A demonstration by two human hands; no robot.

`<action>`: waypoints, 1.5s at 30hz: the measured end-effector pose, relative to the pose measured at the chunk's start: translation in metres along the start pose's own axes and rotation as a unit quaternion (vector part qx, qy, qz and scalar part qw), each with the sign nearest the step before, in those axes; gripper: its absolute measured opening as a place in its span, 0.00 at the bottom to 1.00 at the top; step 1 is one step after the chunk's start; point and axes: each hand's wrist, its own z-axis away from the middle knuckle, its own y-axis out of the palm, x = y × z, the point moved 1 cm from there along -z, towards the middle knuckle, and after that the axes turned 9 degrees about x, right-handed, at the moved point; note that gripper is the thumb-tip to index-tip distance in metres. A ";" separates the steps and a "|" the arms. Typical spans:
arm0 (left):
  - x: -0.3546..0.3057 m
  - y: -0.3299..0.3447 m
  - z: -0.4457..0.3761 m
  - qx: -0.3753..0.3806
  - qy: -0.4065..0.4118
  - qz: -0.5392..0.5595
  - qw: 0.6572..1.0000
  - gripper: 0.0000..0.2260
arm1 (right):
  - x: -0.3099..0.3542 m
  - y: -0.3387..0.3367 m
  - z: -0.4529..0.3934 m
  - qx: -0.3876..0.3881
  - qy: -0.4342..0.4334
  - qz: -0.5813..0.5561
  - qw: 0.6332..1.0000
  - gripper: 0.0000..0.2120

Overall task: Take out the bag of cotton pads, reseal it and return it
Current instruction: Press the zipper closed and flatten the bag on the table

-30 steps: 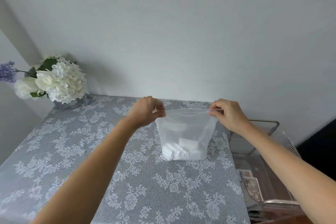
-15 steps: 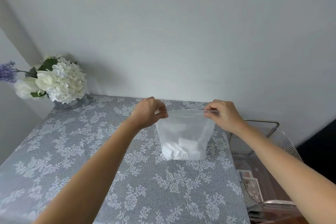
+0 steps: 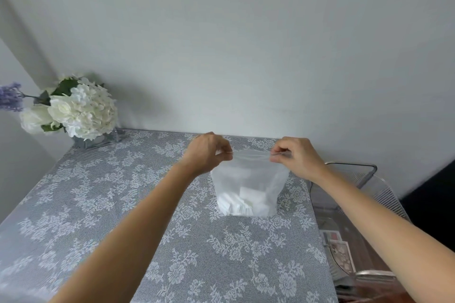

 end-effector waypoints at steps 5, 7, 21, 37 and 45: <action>-0.001 0.003 -0.002 -0.006 -0.019 0.011 1.000 0.04 | 0.000 0.001 -0.002 -0.009 0.007 0.004 1.000 0.04; 0.000 0.003 -0.003 0.005 -0.022 -0.001 1.000 0.05 | 0.000 0.002 -0.003 0.006 0.014 0.011 1.000 0.05; -0.009 0.011 -0.007 -0.023 -0.013 0.009 1.000 0.06 | 0.008 0.007 -0.009 0.016 -0.007 0.040 0.999 0.03; -0.023 0.015 -0.015 -0.025 0.017 -0.038 0.999 0.07 | 0.015 0.009 -0.015 0.024 -0.003 0.122 0.992 0.04; -0.030 0.021 -0.019 -0.054 0.014 -0.068 0.996 0.08 | 0.015 0.010 -0.018 0.022 0.002 0.105 0.994 0.04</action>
